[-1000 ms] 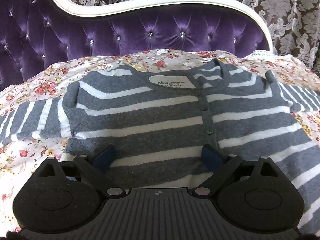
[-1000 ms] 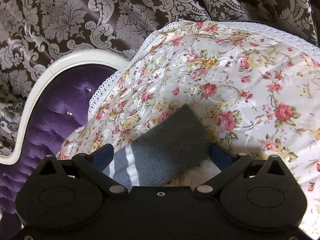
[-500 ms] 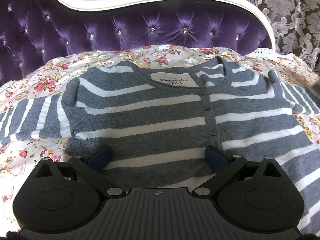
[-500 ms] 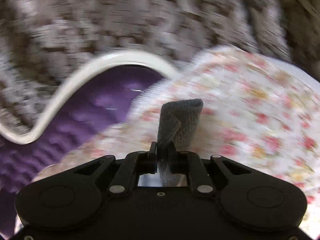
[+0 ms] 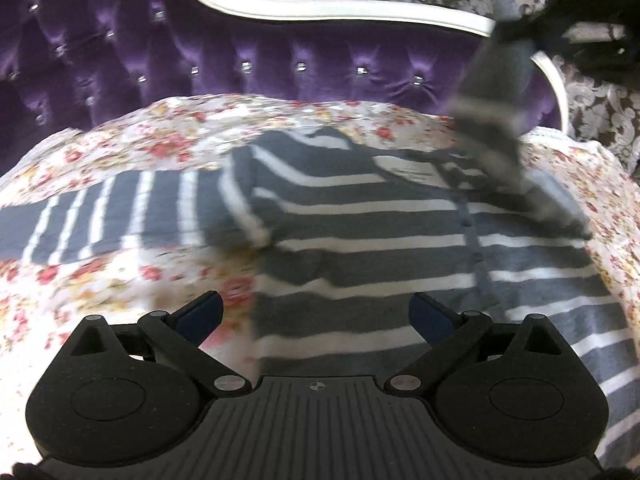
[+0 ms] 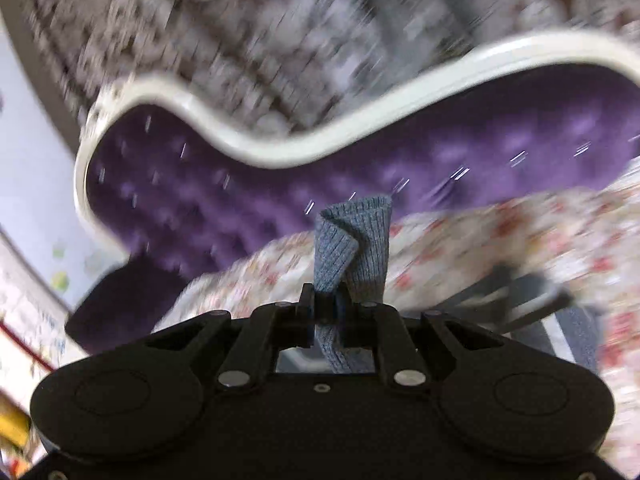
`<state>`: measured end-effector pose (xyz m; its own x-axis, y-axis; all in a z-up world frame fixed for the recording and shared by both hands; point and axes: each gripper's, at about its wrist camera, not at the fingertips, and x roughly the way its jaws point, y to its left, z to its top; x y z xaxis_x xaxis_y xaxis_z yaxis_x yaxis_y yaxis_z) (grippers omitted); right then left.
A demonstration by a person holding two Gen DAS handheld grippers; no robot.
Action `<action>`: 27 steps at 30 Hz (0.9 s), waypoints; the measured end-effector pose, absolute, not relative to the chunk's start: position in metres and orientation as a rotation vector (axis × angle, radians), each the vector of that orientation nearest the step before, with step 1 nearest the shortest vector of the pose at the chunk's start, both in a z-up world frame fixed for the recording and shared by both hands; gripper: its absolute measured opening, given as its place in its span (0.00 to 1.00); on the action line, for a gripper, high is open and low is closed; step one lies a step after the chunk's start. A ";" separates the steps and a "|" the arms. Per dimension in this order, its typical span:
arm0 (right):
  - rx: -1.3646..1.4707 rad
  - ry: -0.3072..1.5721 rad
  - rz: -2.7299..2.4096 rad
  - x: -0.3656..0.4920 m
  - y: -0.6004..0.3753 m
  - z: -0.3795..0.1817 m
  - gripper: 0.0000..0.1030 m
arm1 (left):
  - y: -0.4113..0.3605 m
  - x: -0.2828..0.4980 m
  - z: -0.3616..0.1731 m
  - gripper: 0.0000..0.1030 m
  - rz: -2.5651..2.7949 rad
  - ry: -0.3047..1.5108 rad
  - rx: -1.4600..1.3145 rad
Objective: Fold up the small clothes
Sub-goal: 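Carry the held sleeve across the cardigan body with the right gripper, release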
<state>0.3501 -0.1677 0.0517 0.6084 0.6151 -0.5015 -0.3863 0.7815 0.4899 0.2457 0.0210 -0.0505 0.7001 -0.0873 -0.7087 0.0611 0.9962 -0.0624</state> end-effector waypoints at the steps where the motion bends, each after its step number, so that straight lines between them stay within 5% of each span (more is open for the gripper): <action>1: 0.347 0.725 0.605 0.350 -0.154 0.040 0.19 | 0.025 0.245 -0.051 0.97 -0.076 0.794 -0.035; 4: 0.357 0.779 0.657 0.348 -0.125 0.005 0.25 | 0.037 0.243 -0.051 0.97 -0.058 0.797 -0.038; 6: 0.383 0.794 0.702 0.341 -0.118 -0.010 0.55 | 0.043 0.243 -0.052 0.97 -0.054 0.804 -0.046; 8: 0.412 0.783 0.725 0.333 -0.124 -0.015 0.72 | 0.048 0.243 -0.052 0.97 -0.055 0.807 -0.051; 27: 0.435 0.708 0.234 0.329 -0.322 -0.017 0.87 | 0.002 0.294 -0.047 0.97 -0.057 0.744 0.050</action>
